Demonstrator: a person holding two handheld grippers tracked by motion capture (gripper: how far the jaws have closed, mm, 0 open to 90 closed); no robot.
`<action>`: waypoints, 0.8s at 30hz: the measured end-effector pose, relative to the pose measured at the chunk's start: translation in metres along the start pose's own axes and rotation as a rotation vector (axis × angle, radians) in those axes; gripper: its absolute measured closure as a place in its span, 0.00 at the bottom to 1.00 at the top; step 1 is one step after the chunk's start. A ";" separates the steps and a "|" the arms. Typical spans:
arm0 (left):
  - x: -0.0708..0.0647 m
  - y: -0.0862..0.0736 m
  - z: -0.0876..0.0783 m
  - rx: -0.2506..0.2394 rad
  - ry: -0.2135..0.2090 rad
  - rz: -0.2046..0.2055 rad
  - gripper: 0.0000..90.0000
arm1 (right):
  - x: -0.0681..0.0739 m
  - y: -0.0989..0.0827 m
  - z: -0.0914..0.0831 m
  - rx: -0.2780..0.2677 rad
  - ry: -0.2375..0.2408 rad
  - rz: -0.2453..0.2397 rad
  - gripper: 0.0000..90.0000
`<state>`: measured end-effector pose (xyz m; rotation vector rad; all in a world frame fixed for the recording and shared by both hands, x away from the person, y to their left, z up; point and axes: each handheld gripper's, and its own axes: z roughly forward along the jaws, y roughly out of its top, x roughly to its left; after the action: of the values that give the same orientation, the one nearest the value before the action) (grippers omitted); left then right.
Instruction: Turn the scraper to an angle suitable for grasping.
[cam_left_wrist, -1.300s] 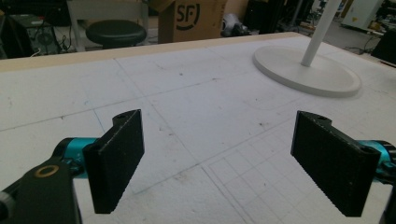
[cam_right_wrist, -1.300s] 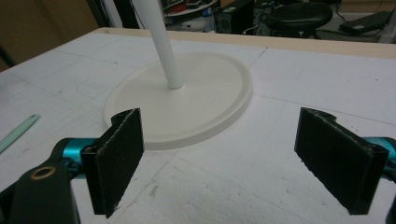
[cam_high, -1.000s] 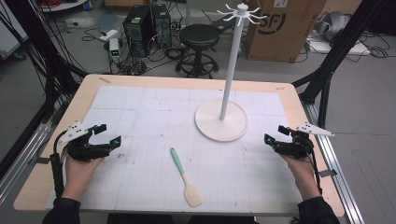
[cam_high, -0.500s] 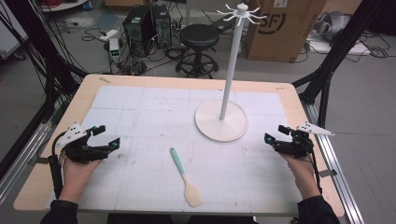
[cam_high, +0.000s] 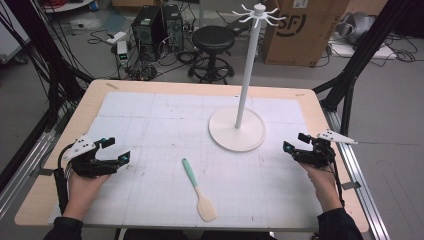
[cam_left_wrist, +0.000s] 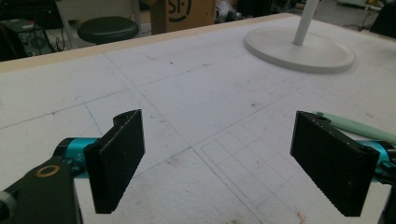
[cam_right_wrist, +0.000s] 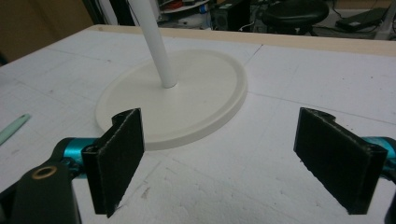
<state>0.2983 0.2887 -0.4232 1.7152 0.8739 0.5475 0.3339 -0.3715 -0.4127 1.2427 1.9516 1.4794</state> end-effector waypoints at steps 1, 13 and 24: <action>-0.001 0.000 0.001 0.009 0.000 0.008 0.20 | -0.001 0.000 0.000 -0.005 -0.004 0.001 0.17; -0.008 0.001 0.001 0.015 -0.026 0.024 0.21 | -0.001 -0.001 0.006 0.013 0.013 -0.003 0.18; -0.006 0.000 0.000 0.031 -0.020 0.035 0.21 | 0.020 0.006 0.013 0.022 0.070 -0.058 0.18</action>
<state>0.2949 0.2842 -0.4226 1.7643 0.8440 0.5415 0.3359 -0.3470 -0.4079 1.1479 2.0362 1.4964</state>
